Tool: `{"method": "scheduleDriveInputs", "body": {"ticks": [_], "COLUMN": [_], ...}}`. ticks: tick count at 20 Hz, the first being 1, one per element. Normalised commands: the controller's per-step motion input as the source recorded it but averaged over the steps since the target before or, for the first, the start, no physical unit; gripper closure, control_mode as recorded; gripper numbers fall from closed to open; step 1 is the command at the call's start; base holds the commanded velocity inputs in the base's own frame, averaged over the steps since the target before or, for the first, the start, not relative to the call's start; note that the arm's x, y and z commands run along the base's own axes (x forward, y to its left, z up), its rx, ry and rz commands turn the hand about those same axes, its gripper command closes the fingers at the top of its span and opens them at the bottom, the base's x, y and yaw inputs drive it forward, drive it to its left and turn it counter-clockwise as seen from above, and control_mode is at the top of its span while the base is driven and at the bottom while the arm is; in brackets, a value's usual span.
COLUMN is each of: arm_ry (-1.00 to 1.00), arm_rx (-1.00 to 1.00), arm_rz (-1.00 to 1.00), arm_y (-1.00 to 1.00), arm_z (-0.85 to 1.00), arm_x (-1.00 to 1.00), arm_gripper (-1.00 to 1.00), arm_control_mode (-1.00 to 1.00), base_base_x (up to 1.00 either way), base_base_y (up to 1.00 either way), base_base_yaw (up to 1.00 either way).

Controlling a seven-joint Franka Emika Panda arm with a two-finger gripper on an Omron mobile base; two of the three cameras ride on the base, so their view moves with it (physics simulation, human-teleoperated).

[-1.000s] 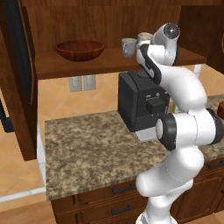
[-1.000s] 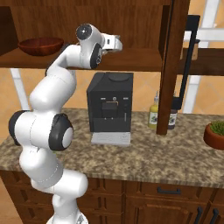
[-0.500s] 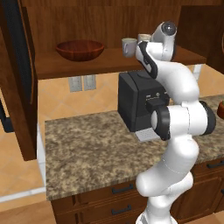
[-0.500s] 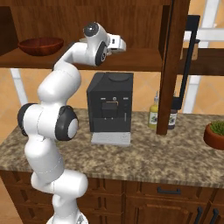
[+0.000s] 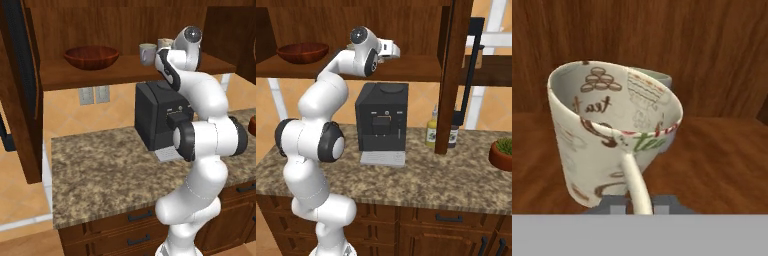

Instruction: Gather all objects into one cabinet and sort the glasses and bowls to opposite sides.

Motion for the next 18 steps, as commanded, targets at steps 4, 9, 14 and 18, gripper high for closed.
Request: {"method": "scheduleDriveInputs", "body": {"ticks": [4,9,14,18], "arm_ry": [-0.16,-0.08,-0.06,-0.05], "arm_rx": [-0.02,0.00,0.00,0.00], "arm_rz": [0.00,0.00,0.00,-0.01], "arm_y": [0.00,0.00,-0.01,0.00], "arm_z": [0.11,0.26,0.58,0.78], "arm_x": [-0.35,-0.62,-0.86,-1.00], "arm_gripper": [-1.00,-1.00,-1.00,-1.00], "arm_control_mode": [-1.00,-1.00,-1.00,-1.00], "base_base_x": [0.00,0.00,0.00,0.00], "base_base_y": [0.00,0.00,0.00,0.00], "base_base_yaw": [0.00,0.00,0.00,0.00]}}
